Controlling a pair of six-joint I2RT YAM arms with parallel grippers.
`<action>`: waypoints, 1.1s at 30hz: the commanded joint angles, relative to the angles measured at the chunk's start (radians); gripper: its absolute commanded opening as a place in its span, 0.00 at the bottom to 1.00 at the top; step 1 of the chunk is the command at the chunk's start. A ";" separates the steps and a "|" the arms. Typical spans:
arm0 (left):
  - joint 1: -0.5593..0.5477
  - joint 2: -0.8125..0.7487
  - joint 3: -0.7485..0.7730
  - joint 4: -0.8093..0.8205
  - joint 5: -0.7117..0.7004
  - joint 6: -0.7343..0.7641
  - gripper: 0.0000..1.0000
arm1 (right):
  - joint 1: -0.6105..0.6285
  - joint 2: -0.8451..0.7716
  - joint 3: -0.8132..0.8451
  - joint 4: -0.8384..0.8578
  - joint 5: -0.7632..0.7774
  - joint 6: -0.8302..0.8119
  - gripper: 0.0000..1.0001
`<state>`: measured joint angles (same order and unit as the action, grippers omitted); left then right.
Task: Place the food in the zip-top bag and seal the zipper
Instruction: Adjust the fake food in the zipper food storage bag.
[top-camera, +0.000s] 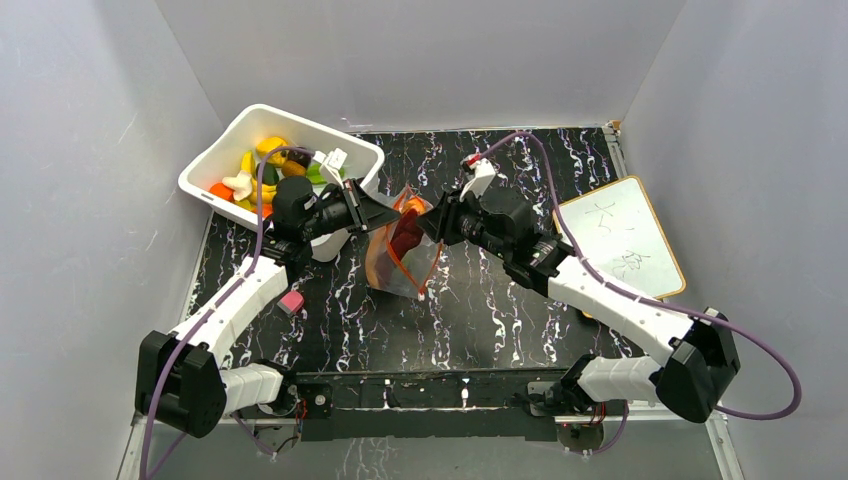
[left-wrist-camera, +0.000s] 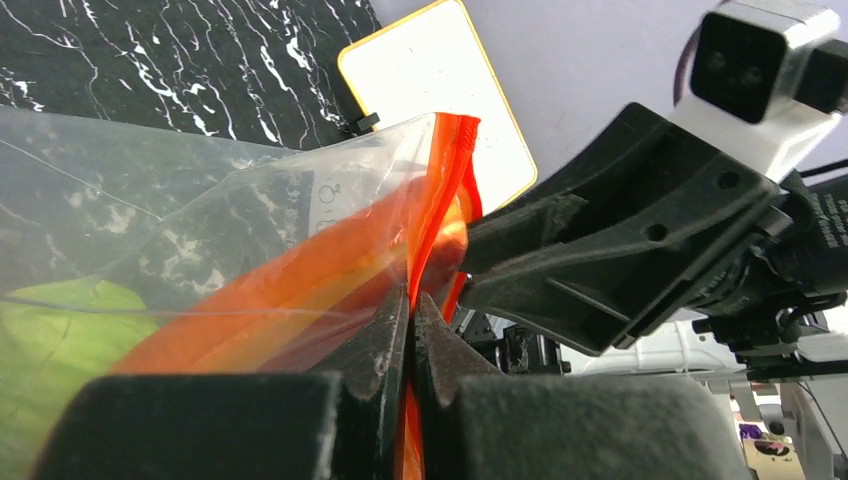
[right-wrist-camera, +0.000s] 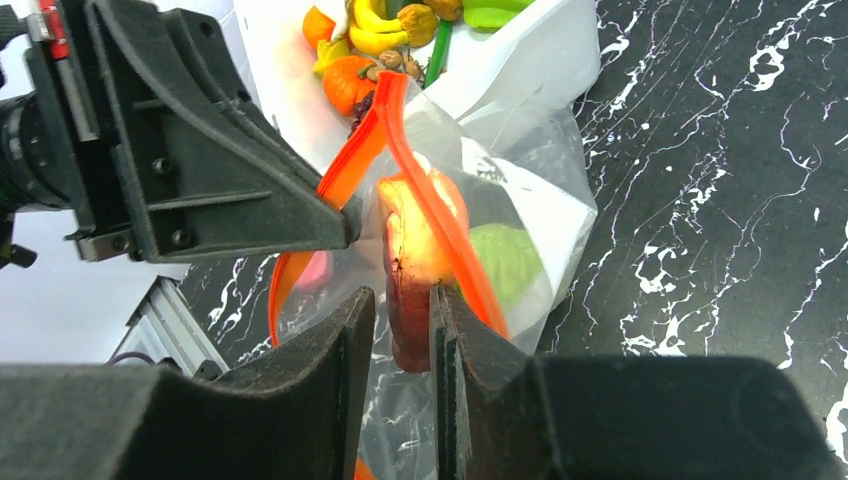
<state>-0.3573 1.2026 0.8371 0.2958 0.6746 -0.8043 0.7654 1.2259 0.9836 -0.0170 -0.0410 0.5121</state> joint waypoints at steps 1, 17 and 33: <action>-0.010 -0.017 0.006 0.080 0.087 -0.004 0.00 | 0.005 0.038 0.039 0.066 0.017 0.023 0.25; -0.034 -0.004 0.001 0.184 0.168 0.001 0.00 | 0.005 0.121 0.084 -0.014 0.210 0.081 0.25; -0.036 -0.019 0.040 0.091 0.080 0.035 0.00 | -0.059 0.007 0.340 -0.558 0.174 -0.126 0.53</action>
<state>-0.3885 1.2083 0.8249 0.3649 0.7483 -0.7673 0.7624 1.2175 1.2720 -0.5159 0.1047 0.4389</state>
